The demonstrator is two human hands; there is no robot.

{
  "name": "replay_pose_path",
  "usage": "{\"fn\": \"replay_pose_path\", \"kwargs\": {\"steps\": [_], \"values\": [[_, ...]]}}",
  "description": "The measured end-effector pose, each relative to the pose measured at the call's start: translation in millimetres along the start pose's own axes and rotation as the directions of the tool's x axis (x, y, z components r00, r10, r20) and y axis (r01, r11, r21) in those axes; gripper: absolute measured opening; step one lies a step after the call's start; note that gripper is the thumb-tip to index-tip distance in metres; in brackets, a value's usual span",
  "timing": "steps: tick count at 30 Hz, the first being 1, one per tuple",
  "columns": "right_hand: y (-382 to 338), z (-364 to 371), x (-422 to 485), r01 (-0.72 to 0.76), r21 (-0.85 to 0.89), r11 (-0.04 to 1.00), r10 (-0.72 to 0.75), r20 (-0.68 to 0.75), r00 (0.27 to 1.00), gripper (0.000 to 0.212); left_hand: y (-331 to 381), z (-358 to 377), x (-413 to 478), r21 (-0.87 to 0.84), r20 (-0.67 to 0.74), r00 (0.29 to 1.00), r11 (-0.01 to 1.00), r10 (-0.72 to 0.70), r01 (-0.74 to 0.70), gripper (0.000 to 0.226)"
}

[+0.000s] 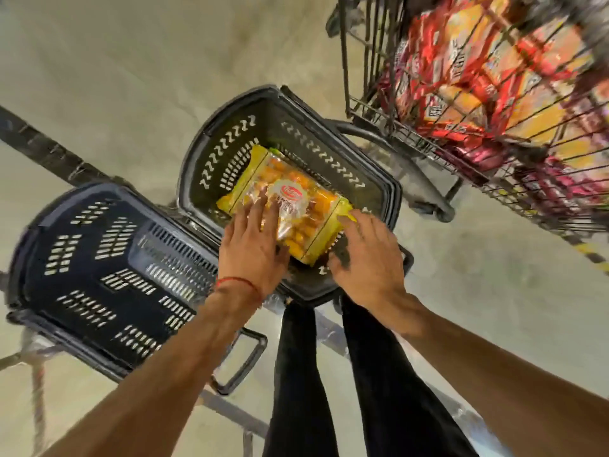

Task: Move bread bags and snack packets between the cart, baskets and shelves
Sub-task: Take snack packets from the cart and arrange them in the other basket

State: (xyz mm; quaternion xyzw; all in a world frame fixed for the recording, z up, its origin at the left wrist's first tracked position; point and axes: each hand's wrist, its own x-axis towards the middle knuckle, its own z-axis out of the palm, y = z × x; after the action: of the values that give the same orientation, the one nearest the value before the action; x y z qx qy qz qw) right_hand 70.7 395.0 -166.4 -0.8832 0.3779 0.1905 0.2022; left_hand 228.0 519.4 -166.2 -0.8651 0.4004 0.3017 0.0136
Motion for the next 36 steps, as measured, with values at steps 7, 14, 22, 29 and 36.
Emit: {"fn": "replay_pose_path", "kwargs": {"steps": [7,14,22,29,36], "values": [[7,-119,-92,0.102,-0.18,0.978,-0.125,-0.121,0.985,0.073,56,-95,-103,0.109,-0.114,0.991,0.992,0.073,-0.061,0.081],[50,-191,-157,0.098,-0.187,0.978,-0.158,-0.343,0.926,0.069,114,-148,-156,0.242,-0.18,0.96,0.955,0.217,-0.171,0.077],[150,-247,-186,0.091,-0.211,0.973,-0.188,-0.502,0.844,0.073,224,-172,-166,0.332,-0.278,0.885,0.902,0.373,-0.276,0.07],[284,-291,-186,0.197,-0.293,0.935,-0.32,-0.465,0.825,0.071,364,-152,-158,0.426,-0.276,0.895,0.88,0.35,-0.212,0.078],[398,-338,-175,0.225,-0.417,0.881,-0.385,-0.355,0.852,0.076,469,-132,-153,0.45,-0.241,0.927,0.879,0.288,-0.156,0.076]]}}
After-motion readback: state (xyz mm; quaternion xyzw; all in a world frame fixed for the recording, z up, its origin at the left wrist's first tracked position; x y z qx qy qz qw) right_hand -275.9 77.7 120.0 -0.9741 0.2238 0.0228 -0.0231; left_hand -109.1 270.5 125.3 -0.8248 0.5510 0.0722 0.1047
